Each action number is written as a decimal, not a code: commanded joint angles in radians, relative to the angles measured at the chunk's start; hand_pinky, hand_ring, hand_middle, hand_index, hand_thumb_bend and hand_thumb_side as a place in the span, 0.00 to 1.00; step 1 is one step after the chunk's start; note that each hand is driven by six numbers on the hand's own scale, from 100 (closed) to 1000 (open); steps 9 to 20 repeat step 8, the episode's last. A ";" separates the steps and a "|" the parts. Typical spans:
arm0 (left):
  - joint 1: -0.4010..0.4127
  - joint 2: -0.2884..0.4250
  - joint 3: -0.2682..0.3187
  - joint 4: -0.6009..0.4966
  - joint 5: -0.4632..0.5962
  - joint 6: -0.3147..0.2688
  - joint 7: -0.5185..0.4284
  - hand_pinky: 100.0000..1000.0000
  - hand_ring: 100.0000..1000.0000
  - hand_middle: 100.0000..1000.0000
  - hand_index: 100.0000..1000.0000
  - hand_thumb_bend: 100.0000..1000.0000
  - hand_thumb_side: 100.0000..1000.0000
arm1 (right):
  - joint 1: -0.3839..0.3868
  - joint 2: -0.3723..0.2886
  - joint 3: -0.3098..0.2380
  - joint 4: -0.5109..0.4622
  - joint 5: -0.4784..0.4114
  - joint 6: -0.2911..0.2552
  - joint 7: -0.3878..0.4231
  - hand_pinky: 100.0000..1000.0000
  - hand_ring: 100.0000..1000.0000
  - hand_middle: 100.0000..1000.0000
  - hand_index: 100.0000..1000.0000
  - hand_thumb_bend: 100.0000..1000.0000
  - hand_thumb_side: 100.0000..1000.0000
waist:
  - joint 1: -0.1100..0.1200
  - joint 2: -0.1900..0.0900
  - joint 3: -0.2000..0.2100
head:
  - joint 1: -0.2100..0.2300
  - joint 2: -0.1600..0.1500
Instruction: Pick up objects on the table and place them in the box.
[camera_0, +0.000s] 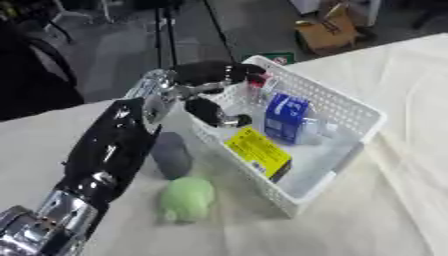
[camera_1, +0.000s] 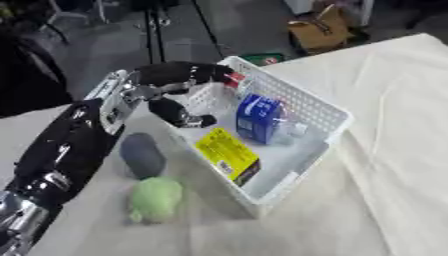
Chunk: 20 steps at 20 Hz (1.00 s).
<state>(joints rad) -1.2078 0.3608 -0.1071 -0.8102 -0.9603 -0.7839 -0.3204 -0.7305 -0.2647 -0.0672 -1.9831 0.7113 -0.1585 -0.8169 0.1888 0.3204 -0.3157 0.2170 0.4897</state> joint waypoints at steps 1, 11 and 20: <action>-0.017 0.014 0.018 -0.009 0.022 -0.021 -0.013 0.93 0.94 1.00 1.00 0.23 0.84 | -0.016 -0.007 -0.004 -0.017 0.001 0.003 0.000 0.73 0.72 0.65 0.78 0.00 1.00 | -0.019 -0.021 0.001 | -0.002 -0.005; -0.012 0.045 0.029 -0.080 0.160 -0.001 0.014 0.92 0.90 0.98 1.00 0.13 0.88 | -0.006 -0.013 -0.005 -0.017 0.009 0.007 0.000 0.73 0.72 0.65 0.78 0.00 1.00 | -0.027 -0.035 0.025 | -0.015 0.014; -0.012 0.045 0.029 -0.080 0.160 -0.001 0.014 0.92 0.90 0.98 1.00 0.13 0.88 | -0.006 -0.013 -0.005 -0.017 0.009 0.007 0.000 0.73 0.72 0.65 0.78 0.00 1.00 | -0.027 -0.035 0.025 | -0.015 0.014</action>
